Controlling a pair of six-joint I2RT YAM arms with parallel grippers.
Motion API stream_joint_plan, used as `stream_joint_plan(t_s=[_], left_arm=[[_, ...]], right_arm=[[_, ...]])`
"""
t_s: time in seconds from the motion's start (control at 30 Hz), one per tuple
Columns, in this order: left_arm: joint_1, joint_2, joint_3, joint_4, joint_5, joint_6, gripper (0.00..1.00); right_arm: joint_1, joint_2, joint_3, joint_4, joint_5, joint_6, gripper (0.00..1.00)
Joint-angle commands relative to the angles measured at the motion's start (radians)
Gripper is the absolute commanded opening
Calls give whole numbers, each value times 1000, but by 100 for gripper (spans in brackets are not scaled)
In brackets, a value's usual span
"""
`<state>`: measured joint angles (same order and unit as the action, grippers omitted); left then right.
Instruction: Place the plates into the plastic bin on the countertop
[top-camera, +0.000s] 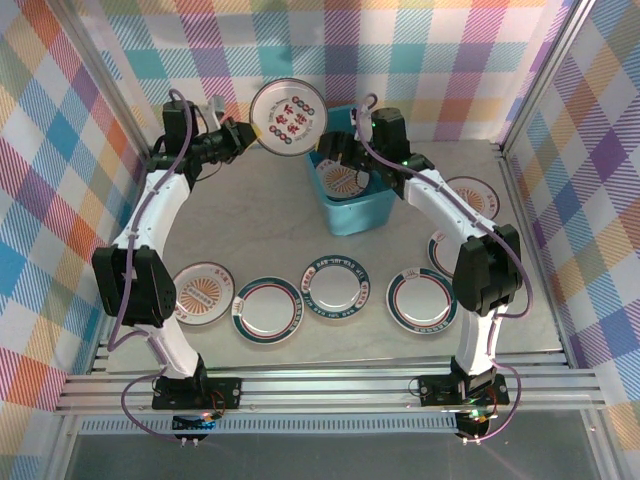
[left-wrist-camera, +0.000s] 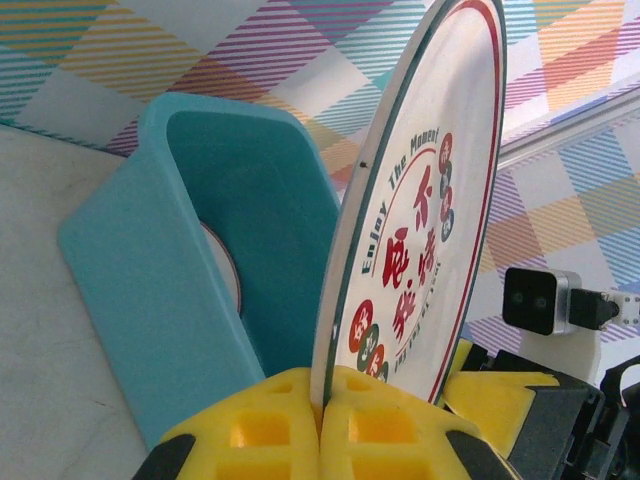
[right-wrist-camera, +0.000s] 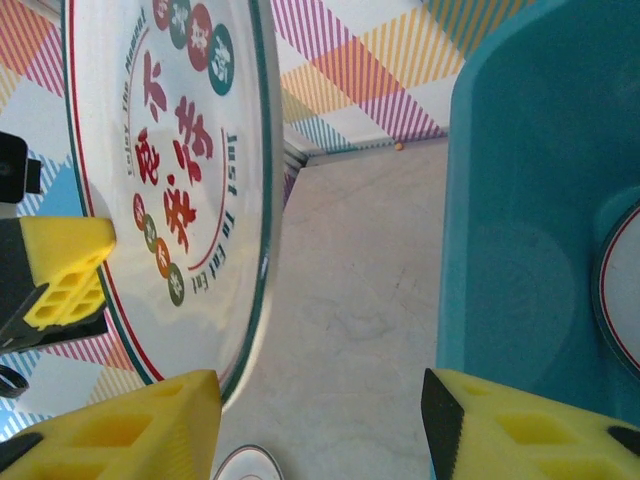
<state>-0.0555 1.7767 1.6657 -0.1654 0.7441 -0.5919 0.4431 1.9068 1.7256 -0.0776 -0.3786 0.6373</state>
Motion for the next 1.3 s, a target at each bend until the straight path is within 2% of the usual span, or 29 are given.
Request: stream_joint_plan(t_s=[0.0,0.07,0.2,0.47,0.87,0.93,1.03,1.13,1.27], left_arm=[[-16,-7,47,86,50,-20,0],[-21,-7,43,87,49,-21,0],[-37,-7,42,92,43,-19,0],[-60,-11,40,65,9,9,0],[-77,-12,46,10,-25,54,1],[-78,-10,49,13,-27,52,5],[-78,-2,59,24,-40,45,24],[-78,12,78,44,-41,32,37],[-74,19,103,29,-41,58,47]], right_arm=[[-10,-49,-41,132,20,49,54],[-15,-58,-78,208,22,88,53],[-18,-53,-97,249,32,133,48],[-18,-71,-162,327,78,202,27],[-18,-91,-210,358,105,257,5],[-18,-92,-211,354,114,265,4],[-18,-96,-223,376,130,272,2],[-20,-102,-233,393,162,286,0],[-24,-118,-271,444,221,305,0]])
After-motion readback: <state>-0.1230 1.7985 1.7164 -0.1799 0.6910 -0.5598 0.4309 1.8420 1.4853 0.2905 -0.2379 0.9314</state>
